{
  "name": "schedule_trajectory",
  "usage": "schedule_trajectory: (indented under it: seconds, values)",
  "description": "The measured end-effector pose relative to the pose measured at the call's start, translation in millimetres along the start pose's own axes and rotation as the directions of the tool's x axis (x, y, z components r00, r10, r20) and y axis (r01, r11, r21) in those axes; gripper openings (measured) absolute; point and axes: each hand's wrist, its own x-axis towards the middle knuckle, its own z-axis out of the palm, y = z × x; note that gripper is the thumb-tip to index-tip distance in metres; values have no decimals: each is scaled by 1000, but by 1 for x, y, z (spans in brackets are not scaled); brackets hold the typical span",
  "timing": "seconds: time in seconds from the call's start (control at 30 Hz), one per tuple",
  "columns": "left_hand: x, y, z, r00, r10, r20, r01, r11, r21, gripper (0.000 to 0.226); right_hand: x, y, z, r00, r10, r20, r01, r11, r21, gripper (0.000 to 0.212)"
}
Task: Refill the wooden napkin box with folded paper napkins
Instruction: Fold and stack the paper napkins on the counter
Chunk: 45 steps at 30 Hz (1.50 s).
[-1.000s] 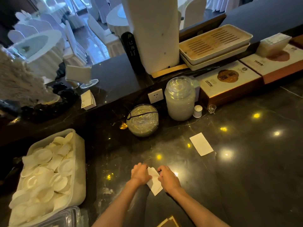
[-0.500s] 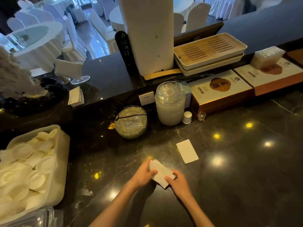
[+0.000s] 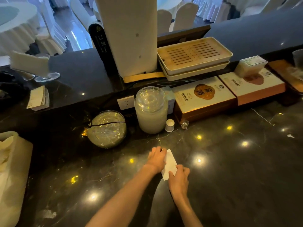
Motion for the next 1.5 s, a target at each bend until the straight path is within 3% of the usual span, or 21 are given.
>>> schedule_trajectory:
  seconds: [0.1,0.27,0.43,0.53,0.6,0.73,0.83,0.97,1.1,1.2,1.5]
  values:
    - [5,-5,1,998,-51,-39,51,999,-11,51,-4,-5,7,999,-11,-37,10,1000,-18,31]
    - [-5,-14,1,979,-200,28,197,912,-361,36,1,8,-2,995,-41,94,37,998,47,27]
    - [-50,-23,17,956,-250,155,294,829,-476,65,-12,33,-22,949,-158,274,154,987,38,16]
    - [-86,-18,35,945,-237,225,321,807,-496,63,-36,55,-30,932,-183,314,187,982,16,17]
    - [-106,-13,50,933,-247,260,347,808,-476,59,-58,66,-38,927,-196,319,186,981,60,22]
    - [-124,-17,103,944,-238,229,320,829,-458,68,-98,85,-52,918,-145,368,110,987,116,61]
    - [-160,0,99,965,-219,146,261,877,-403,53,-111,98,-47,912,-109,395,98,994,50,71]
    - [-174,6,84,979,-204,-15,180,891,-416,49,-114,83,-42,933,-115,342,108,993,38,54]
    - [-172,7,74,985,-172,-28,146,903,-404,50,-117,72,-44,938,-89,335,107,993,-38,18]
    - [-182,12,81,988,-157,3,139,863,-485,42,-113,93,-41,963,-140,229,162,984,-79,22]
    - [-220,8,126,977,-173,128,213,713,-668,36,-136,138,-53,937,-143,319,70,971,228,29]
